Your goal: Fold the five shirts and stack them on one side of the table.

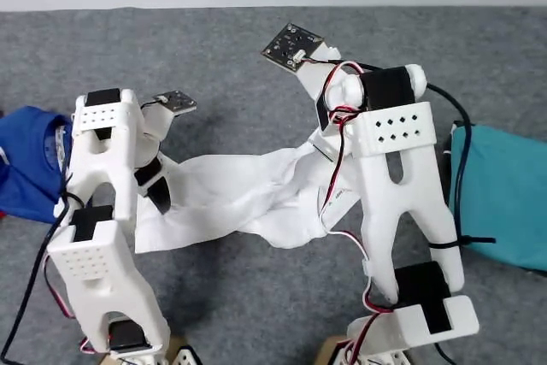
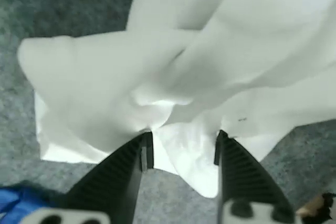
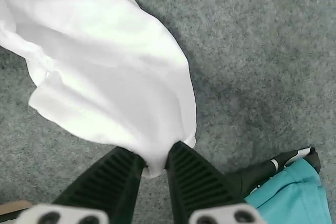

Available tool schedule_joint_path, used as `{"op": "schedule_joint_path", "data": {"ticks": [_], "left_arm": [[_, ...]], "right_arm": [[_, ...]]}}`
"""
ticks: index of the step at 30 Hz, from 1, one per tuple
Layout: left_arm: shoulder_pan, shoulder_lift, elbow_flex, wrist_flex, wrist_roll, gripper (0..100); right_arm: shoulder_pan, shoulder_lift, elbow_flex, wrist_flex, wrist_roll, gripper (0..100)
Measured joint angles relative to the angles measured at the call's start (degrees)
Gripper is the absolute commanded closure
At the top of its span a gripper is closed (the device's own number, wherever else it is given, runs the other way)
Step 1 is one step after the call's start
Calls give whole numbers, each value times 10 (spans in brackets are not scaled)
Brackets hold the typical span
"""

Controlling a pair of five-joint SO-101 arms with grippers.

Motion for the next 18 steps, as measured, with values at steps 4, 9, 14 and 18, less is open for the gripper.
{"op": "schedule_joint_path", "data": {"ticks": [4, 9, 14, 18], "left_arm": [[0, 49, 0, -4, 0, 809], [1, 103, -33, 30, 0, 942], [1, 110, -49, 51, -30, 996], [1, 77, -40, 53, -37, 996]], "right_arm": [[0, 0, 0, 0, 0, 988], [0, 0, 0, 0, 0, 988], [0, 0, 0, 0, 0, 988], [0, 0, 0, 0, 0, 988]]}}
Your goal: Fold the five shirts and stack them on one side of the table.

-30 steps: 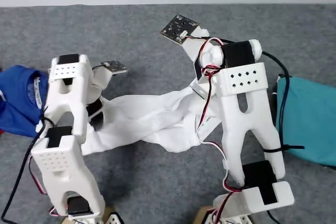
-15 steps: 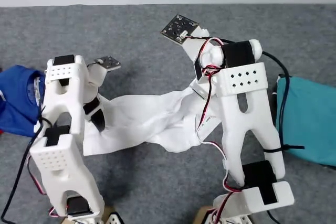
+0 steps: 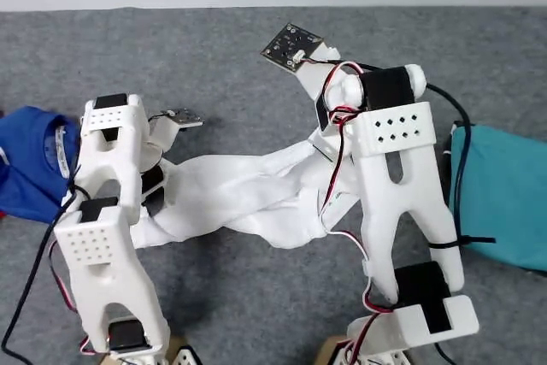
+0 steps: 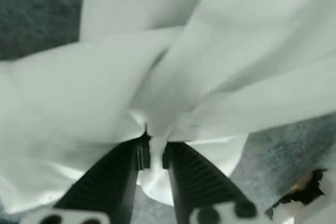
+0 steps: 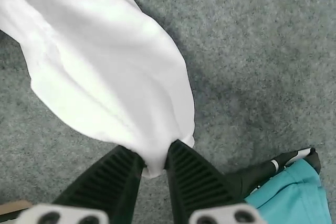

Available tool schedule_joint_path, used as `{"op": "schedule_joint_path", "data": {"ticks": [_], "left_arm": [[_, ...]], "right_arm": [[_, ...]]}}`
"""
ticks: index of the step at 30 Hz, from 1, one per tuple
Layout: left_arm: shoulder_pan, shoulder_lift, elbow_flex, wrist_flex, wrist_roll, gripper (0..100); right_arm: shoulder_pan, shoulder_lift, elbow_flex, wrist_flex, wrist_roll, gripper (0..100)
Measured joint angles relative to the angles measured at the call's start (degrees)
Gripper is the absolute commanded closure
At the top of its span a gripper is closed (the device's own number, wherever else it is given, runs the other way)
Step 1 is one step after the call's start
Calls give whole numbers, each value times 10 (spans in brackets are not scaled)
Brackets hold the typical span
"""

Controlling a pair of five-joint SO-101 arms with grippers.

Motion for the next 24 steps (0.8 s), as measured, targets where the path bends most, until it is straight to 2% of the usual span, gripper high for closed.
{"op": "schedule_joint_path", "data": {"ticks": [15, 24], "left_arm": [[-11, -353, 1, 0, 24, 995], [-11, -399, 33, 4, 29, 975]], "right_arm": [[0, 0, 0, 0, 0, 988], [0, 0, 0, -6, 0, 988]]}}
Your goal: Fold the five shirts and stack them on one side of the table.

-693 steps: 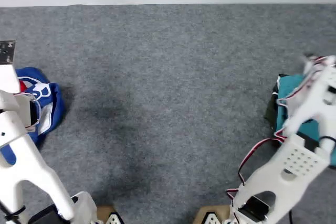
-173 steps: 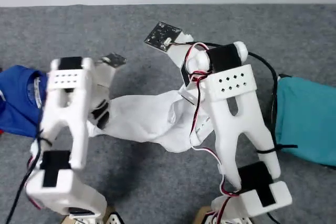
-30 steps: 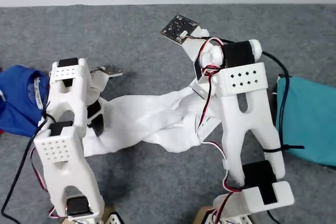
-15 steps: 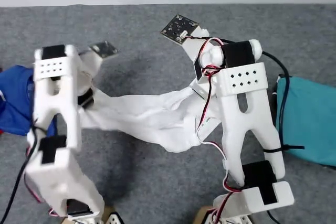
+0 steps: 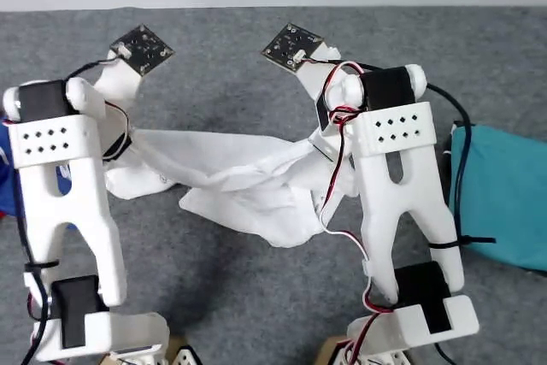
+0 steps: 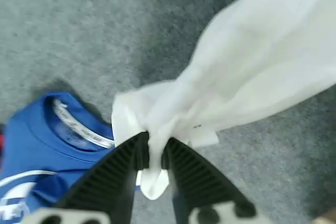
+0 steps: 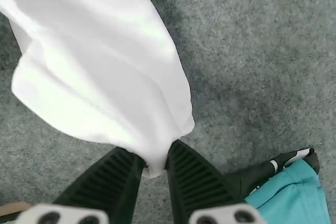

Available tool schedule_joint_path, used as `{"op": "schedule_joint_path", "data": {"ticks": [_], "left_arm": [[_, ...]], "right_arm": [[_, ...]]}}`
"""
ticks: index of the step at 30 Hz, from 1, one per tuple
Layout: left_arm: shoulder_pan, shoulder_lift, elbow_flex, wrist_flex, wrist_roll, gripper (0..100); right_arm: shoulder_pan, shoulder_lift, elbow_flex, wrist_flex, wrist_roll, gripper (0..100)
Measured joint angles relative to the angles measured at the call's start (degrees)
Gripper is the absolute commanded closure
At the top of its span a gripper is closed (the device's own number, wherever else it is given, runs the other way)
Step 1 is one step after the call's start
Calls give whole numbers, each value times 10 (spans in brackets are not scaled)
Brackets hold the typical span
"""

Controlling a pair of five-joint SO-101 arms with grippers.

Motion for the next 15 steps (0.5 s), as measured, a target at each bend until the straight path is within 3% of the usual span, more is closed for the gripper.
{"op": "schedule_joint_path", "data": {"ticks": [6, 15], "left_arm": [[0, 75, 88, 0, 0, 867], [0, 131, 93, 0, -21, 850]], "right_arm": [[0, 0, 0, -14, 0, 988], [0, 0, 0, -15, 0, 988]]}}
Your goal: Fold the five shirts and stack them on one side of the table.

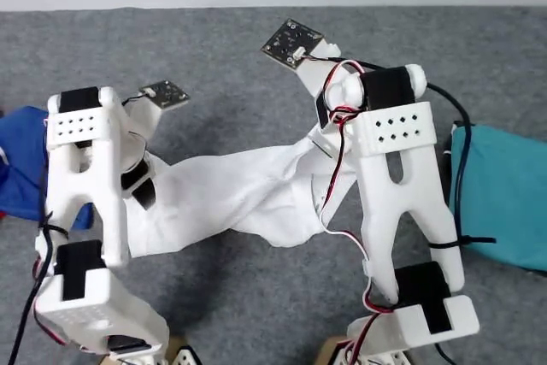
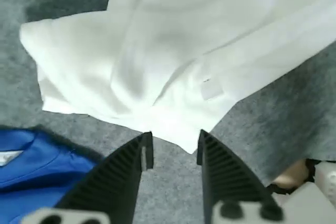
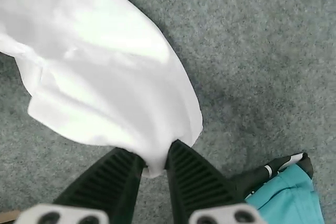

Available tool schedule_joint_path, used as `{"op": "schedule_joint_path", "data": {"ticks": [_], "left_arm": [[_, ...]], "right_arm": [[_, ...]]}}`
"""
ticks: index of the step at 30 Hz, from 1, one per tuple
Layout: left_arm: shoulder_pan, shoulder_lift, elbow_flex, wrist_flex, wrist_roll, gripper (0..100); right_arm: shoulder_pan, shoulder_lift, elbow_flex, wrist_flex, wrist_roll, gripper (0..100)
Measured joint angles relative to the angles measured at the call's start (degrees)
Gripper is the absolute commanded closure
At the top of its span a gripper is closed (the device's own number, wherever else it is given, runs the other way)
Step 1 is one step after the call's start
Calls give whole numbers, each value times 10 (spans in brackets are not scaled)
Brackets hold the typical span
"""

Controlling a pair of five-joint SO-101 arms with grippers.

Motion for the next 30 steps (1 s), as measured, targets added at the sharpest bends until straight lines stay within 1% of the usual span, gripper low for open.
{"op": "schedule_joint_path", "data": {"ticks": [3, 7, 10, 14, 16, 19, 21, 26, 30], "left_arm": [[0, 11, 13, 0, -6, 836], [0, 58, 39, -4, -18, 836], [0, 104, 42, -29, -18, 836], [0, 147, 42, -84, -15, 837], [0, 161, 42, -104, -5, 864], [0, 170, 42, -116, -2, 992], [1, 170, 42, -116, -1, 993], [7, 122, 42, -98, -1, 997], [7, -1, 42, -91, -1, 997]], "right_arm": [[0, 0, 0, 0, 0, 988], [0, 0, 0, 0, 0, 988], [0, 0, 0, 0, 0, 988], [0, 0, 0, 0, 0, 988], [0, 0, 0, 0, 0, 988], [0, 0, 0, 0, 0, 988], [0, 0, 0, 0, 0, 988], [14, 0, 0, -4, 0, 988], [41, 1, 0, -10, 0, 988]]}}
